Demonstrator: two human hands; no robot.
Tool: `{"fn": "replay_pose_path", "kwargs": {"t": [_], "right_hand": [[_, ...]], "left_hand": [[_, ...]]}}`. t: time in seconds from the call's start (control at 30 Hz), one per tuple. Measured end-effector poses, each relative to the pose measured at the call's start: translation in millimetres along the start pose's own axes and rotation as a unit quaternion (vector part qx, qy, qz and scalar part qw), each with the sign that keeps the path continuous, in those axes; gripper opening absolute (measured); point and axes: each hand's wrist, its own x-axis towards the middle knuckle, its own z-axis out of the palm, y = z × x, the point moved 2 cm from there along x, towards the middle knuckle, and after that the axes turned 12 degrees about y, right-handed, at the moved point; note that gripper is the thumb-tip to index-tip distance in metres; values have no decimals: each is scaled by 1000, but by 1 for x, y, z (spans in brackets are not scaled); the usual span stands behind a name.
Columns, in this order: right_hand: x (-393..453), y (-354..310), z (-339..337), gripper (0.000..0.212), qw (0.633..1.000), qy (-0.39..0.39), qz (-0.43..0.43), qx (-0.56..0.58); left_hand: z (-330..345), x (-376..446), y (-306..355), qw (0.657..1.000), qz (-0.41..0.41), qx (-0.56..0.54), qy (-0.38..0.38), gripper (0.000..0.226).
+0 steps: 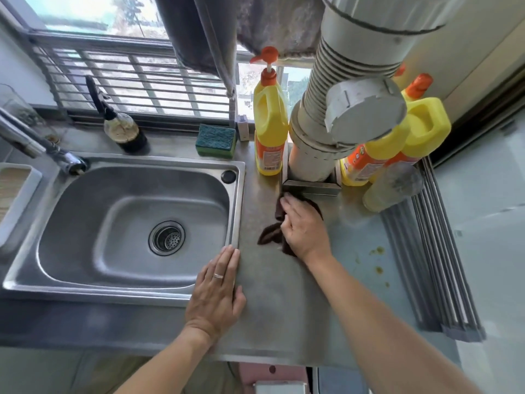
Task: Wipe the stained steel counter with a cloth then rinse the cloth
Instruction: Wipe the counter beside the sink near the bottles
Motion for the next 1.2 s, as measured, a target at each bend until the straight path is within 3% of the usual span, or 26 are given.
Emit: {"fn": "replay_pose_path", "kwargs": {"t": [0.13,0.27,0.37,0.43,0.57,0.73,0.87,1.2], "right_hand": [[-36,46,-46,41,994,30,91,-59],[-68,70,-89,45,962,-19,210,-173],[-89,70,-116,39,953,-49,225,-197],[-106,66,-135,27,962,-23,204,-181],[-164,59,-167,25,956,85,205,-189],[-227,48,-154,75,952,6,250,-177],[-203,64,-137,87,947,13,262,-185],[-75,71,-68,64,968,8,214,-135]], "left_hand": [[1,1,0,1000,-1,0,2,78],[-1,1,2,1000,4,7,5,73],[-6,-3,7,999,9,32,9,69],[-9,-5,16,998,30,51,15,65],[-3,0,58,994,112,18,0,63],[25,9,102,999,24,15,-43,66],[40,8,97,998,26,34,-42,72],[45,11,93,998,28,36,-39,76]]}}
